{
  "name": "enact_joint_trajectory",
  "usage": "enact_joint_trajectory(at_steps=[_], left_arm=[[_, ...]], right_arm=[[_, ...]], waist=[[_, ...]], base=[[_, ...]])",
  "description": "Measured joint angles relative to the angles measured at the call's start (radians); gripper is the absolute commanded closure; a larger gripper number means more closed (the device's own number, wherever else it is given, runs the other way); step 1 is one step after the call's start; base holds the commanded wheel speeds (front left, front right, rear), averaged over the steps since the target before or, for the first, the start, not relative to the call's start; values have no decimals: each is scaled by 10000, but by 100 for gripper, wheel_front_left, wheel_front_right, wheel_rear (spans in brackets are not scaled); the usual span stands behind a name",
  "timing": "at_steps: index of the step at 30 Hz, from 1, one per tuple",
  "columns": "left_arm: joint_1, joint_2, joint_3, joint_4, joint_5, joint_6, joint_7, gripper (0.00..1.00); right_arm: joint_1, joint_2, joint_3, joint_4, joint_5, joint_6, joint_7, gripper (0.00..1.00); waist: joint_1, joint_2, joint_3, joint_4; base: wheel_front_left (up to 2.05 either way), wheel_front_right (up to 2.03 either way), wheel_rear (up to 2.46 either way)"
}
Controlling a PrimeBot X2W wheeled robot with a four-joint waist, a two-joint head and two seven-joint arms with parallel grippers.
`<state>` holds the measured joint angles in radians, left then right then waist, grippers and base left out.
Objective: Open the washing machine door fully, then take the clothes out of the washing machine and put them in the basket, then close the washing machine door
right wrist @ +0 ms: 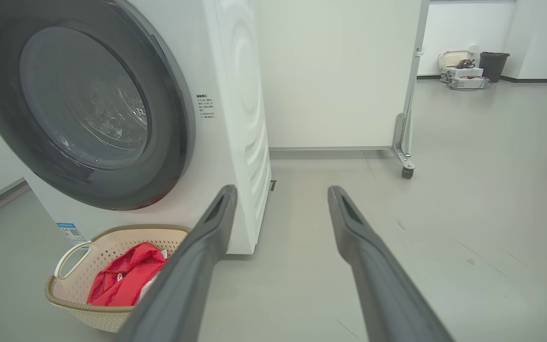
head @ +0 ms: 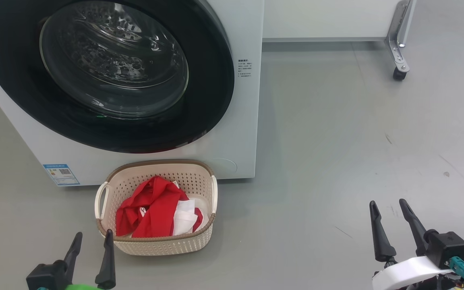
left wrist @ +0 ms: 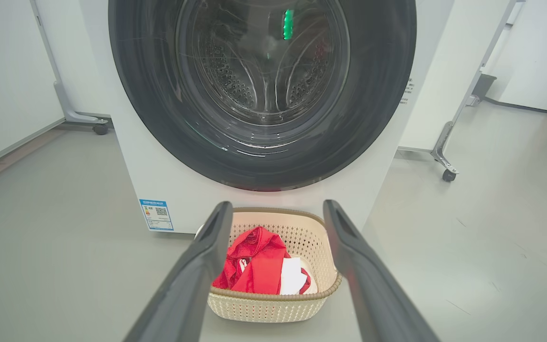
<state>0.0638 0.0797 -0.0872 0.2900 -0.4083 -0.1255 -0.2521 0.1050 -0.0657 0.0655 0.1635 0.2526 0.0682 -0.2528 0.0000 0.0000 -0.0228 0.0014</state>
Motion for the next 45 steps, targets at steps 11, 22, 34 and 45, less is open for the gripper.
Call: enact_joint_trajectory(at_steps=[11, 22, 34, 45], left_arm=[[195, -222, -102, 614, -25, 0, 58, 100], [182, -240, 56, 594, -1264, 0, 418, 100], [147, -253, 245, 522, -2644, 0, 848, 100], [-29, -267, 458, 428, -3883, 0, 1243, 100]], right_arm=[[327, 182, 40, 610, 25, 10, 12, 100], [207, 201, -263, 750, 1244, 12, 422, 100], [-14, 215, -472, 830, 3028, 96, 897, 100], [-231, 228, -692, 872, 4395, 128, 1306, 100]], waist=[[0, 0, -50, -23], [0, 0, -16, -23], [0, 0, 20, -20], [0, 0, 52, -20]], base=[[0, 0, 0], [0, 0, 0], [0, 0, 0], [0, 0, 0]])
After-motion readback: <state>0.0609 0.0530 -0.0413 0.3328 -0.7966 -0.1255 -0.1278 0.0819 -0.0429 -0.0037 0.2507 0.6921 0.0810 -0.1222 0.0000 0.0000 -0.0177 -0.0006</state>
